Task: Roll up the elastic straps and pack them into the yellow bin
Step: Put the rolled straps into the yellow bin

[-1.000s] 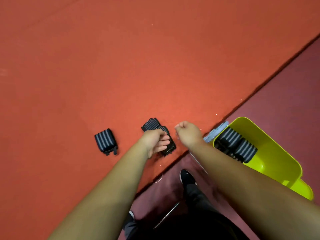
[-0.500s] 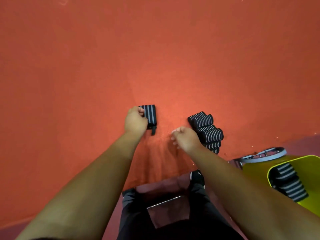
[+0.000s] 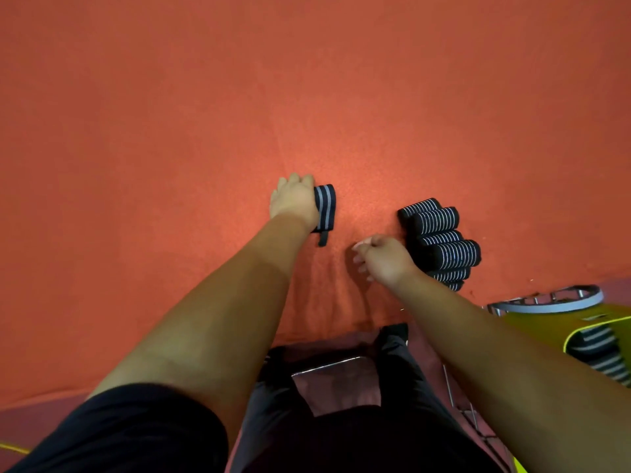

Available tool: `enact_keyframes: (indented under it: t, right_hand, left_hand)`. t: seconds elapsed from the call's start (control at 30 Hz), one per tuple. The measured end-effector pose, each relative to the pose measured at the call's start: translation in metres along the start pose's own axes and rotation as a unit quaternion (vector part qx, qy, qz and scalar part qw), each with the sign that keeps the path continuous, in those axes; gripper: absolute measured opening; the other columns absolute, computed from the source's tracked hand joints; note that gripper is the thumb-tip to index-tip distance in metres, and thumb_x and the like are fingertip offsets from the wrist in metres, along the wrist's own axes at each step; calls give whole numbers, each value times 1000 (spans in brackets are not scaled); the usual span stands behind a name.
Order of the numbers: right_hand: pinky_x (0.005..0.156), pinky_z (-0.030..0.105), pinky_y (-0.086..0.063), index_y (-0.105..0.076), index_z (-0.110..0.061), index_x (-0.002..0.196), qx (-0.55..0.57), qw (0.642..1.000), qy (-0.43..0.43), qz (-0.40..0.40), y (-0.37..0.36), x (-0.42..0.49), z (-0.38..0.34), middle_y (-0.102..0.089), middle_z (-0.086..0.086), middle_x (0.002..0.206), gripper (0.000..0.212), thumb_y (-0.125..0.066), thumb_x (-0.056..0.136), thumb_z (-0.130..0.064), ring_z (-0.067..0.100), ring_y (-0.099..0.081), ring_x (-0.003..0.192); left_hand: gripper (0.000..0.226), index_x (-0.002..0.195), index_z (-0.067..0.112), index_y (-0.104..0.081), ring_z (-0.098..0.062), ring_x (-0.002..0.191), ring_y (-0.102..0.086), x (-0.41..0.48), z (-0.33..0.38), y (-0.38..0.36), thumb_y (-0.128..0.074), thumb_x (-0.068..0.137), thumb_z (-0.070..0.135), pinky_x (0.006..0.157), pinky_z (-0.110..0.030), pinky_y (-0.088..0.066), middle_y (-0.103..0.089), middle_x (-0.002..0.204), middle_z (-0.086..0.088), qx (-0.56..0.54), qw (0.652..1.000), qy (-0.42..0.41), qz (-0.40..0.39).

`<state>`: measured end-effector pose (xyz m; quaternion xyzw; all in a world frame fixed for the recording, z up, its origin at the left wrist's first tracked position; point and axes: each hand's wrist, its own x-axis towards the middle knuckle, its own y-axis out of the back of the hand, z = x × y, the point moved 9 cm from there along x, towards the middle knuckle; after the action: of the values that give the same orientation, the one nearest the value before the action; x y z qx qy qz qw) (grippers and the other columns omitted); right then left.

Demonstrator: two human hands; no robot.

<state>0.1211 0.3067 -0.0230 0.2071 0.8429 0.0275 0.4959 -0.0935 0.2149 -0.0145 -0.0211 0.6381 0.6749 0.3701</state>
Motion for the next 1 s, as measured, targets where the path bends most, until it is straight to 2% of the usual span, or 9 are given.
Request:
enact_keyframes:
  t: [0.17, 0.27, 0.33, 0.4, 0.47, 0.73, 0.8, 0.9, 1.0]
  right_hand:
    - [76, 32, -56, -65, -26, 104, -38, 997, 65, 11, -2, -6, -16, -75, 3, 104, 11, -69, 100, -16, 18, -71, 84]
    - [101, 27, -49, -62, -21, 137, -98, 985, 143, 21, 7, -17, -40, -65, -2, 127, 50, -83, 93, -30, 12, -63, 115]
    - [117, 32, -44, -53, -20, 154, -122, 976, 178, 30, 20, -27, -56, -56, -1, 144, 73, -85, 90, -35, 12, -56, 132]
    - [122, 37, -42, -46, -19, 161, -97, 977, 187, 15, 36, -35, -63, -52, 1, 152, 82, -84, 91, -34, 15, -53, 140]
    - [122, 40, -44, -41, -20, 165, -64, 980, 186, -9, 55, -46, -63, -50, 2, 158, 86, -84, 91, -33, 17, -52, 143]
    - [120, 42, -47, -38, -49, 161, 111, 970, 215, 26, 193, -94, -9, -41, -17, 158, 109, -95, 69, -61, 10, -57, 142]
    - [117, 39, -50, -46, -48, 156, 150, 965, 210, 36, 231, -103, 21, -55, -13, 154, 103, -97, 67, -58, 9, -65, 133]
    - [89, 24, -59, -69, -30, 134, 188, 962, 186, 70, 288, -128, 73, -78, -3, 122, 55, -92, 85, -34, 5, -74, 95]
    - [78, 35, -56, -75, -25, 120, 223, 958, 149, 100, 333, -149, 142, -81, 9, 107, 30, -85, 93, -23, 15, -72, 85]
  left_hand:
    - [55, 97, 21, -56, -22, 89, -61, -15, -17, -12, -99, 65, 10, 73, -30, -45, -62, 103, -3, -178, 982, 11, -59]
    - [51, 101, 11, -62, -15, 75, -70, -42, -18, -10, -93, 66, -10, 70, -31, -58, -72, 85, -1, -382, 919, 31, -94]
    - [50, 107, 10, -65, -5, 71, -69, -57, -2, 0, -88, 71, -16, 71, -24, -58, -72, 83, 2, -435, 893, 11, -115]
    - [51, 110, 14, -66, -5, 78, -71, -69, 22, 11, -86, 73, -16, 76, -22, -59, -75, 89, 3, -478, 865, -16, -155]
    - [56, 115, 14, -66, -14, 92, -73, -79, 49, 22, -88, 69, -8, 89, -33, -62, -76, 99, -3, -502, 841, -42, -198]
    - [61, 129, 10, -63, -27, 109, -71, -112, 215, 52, -81, 73, -6, 100, -44, -60, -73, 116, -14, -455, 819, -139, -321]
    - [61, 128, 10, -63, -28, 108, -71, -121, 266, 43, -83, 72, -4, 100, -44, -59, -73, 115, -13, -423, 825, -158, -339]
    - [59, 126, 10, -65, -28, 108, -72, -139, 339, 12, -88, 73, 1, 105, -47, -58, -75, 115, -11, -379, 830, -179, -368]
    - [52, 124, 9, -66, -21, 103, -74, -164, 406, -35, -88, 79, -3, 102, -38, -61, -76, 112, -8, -325, 835, -201, -395]
